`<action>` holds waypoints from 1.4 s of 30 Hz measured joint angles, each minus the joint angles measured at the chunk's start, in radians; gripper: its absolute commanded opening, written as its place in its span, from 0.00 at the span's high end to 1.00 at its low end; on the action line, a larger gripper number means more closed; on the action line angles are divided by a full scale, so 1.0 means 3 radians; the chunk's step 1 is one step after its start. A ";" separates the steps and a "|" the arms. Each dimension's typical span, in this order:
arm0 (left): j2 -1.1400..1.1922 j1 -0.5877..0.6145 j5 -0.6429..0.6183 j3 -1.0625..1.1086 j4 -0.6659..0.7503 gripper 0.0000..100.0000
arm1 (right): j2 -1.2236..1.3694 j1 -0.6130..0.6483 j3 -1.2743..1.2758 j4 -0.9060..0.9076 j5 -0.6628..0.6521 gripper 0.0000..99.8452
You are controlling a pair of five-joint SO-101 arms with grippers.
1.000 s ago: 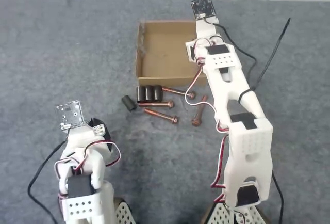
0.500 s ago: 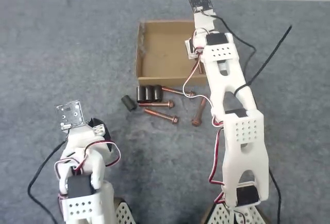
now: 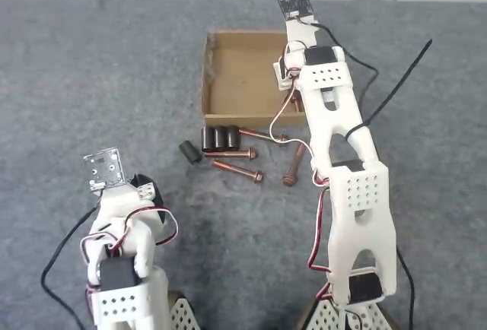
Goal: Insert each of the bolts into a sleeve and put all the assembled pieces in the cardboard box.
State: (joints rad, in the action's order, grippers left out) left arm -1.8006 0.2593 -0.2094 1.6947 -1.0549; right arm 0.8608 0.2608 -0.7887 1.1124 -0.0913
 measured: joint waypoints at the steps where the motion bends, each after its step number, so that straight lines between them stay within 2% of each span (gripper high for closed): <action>1: 0.0000 0.0000 0.0000 0.0000 0.0000 0.99 | 0.0000 0.0000 -0.0015 0.0000 0.0000 0.94; 10: 0.0000 0.0000 0.0000 0.0000 0.0000 0.99 | 0.0000 -0.0010 -0.0511 0.0317 0.0005 0.95; 16: 0.0000 0.0000 0.0000 0.0000 0.0000 0.99 | -0.0015 0.0061 -0.1002 0.1008 0.0266 0.95; 24: 0.0000 0.0000 0.0000 0.0000 0.0000 0.99 | -0.0020 0.0414 -0.1565 0.2071 0.0327 0.97; 25: 0.0000 0.0000 0.0000 0.0000 0.0000 0.99 | -0.0020 0.0450 -0.1626 0.2112 0.0327 1.00; 31: 0.0000 0.0000 0.0000 0.0000 0.0000 0.99 | -0.0020 0.0501 -0.1790 0.2138 0.0527 0.99; 42: 0.0000 0.0000 0.0000 0.0000 0.0000 0.99 | -0.0087 0.0522 -0.1591 0.2138 0.0547 0.99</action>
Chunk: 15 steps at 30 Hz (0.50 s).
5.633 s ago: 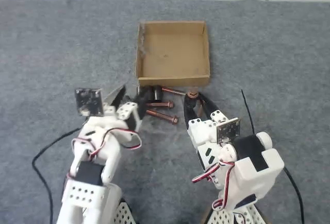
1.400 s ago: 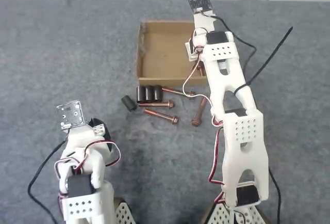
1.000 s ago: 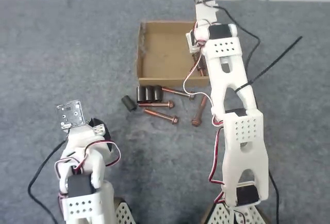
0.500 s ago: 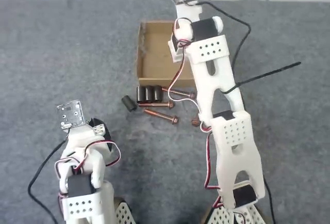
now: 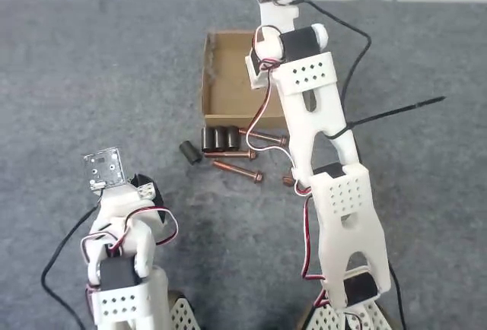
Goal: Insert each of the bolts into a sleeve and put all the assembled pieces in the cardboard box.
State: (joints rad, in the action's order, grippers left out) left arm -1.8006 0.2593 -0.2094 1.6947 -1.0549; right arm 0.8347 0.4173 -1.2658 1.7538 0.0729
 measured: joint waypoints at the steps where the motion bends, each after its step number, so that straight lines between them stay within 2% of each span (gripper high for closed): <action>1: 0.0000 0.0000 0.0000 0.0000 0.0000 0.99 | -0.0061 0.0015 0.0128 0.0000 0.0000 0.99; 9: 0.0000 0.0000 0.0000 0.0000 0.0000 0.99 | -0.0767 0.0286 0.1289 0.0000 0.0026 0.99; 15: 0.0000 0.0000 0.0000 0.0000 0.0000 0.99 | -0.1110 0.0537 0.1780 0.0000 0.0409 0.99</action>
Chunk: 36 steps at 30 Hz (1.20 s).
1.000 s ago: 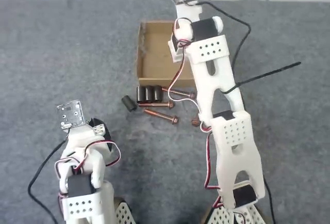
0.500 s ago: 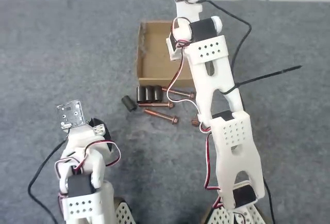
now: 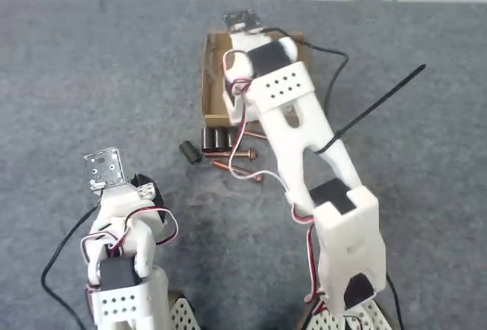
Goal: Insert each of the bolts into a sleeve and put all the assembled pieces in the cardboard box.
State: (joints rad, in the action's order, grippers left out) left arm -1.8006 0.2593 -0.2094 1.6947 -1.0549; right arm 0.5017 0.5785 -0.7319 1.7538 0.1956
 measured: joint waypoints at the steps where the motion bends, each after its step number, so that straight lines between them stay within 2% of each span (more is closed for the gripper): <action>1: 0.0000 0.0000 0.0000 0.0000 0.0000 0.99 | -0.0036 0.0041 0.0051 0.0000 0.0046 0.99; 10: 0.0000 0.0000 0.0005 0.0000 0.0000 0.99 | -0.0056 0.0133 0.0276 0.0000 0.0092 0.99; 17: 0.0000 0.0000 0.0005 0.0000 0.0000 0.99 | 0.0532 0.0220 0.0281 -0.0378 0.0292 0.99; 24: 0.0000 0.0000 0.0005 0.0000 0.0000 0.99 | 0.0721 0.0215 0.0286 -0.0736 0.0266 0.98; 30: 0.0000 0.0000 0.0005 0.0000 0.0000 0.99 | 0.0721 0.0220 0.0286 -0.0875 0.0077 0.87; 36: 0.0000 0.0000 0.0005 0.0000 0.0000 0.99 | 0.0721 0.0159 0.0286 -0.1008 0.0066 0.90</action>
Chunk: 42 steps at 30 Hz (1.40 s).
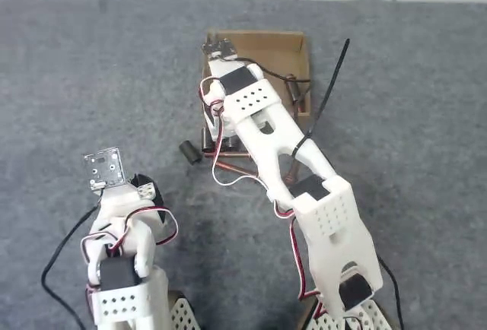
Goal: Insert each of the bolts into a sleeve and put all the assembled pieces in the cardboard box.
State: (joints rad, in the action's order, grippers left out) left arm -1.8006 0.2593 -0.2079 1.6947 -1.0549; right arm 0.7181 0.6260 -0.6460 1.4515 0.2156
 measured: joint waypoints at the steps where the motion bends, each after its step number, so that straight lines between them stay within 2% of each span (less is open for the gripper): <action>1: 0.0000 0.0000 0.0000 0.0000 0.0000 0.99 | 0.0000 -0.0010 0.0000 -0.0026 -0.0005 0.89; 5: 0.0000 0.0000 0.0000 0.0000 0.0000 0.99 | 0.0118 -0.0026 0.0000 -0.0138 -0.0005 0.86; 30: 0.0000 0.0000 0.0000 0.0000 0.0000 0.99 | 0.0389 -0.0020 -0.0005 -0.0317 -0.0010 0.86; 36: 0.0000 0.0000 0.0000 0.0000 0.0000 0.99 | 0.0389 0.0026 -0.0005 -0.0317 -0.0445 0.86; 40: 0.0000 0.0000 0.0000 0.0000 -0.0005 0.99 | 0.0409 0.0031 -0.0005 -0.0317 -0.0491 0.87; 42: 0.0000 0.0000 0.0000 0.0000 -0.0046 0.99 | 0.0409 0.0036 -0.0005 -0.0317 -0.0506 0.91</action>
State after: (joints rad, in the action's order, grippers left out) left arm -1.8006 0.2593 -0.2079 1.6947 -1.0687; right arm 0.8408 0.6368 -0.6475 1.3564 0.0637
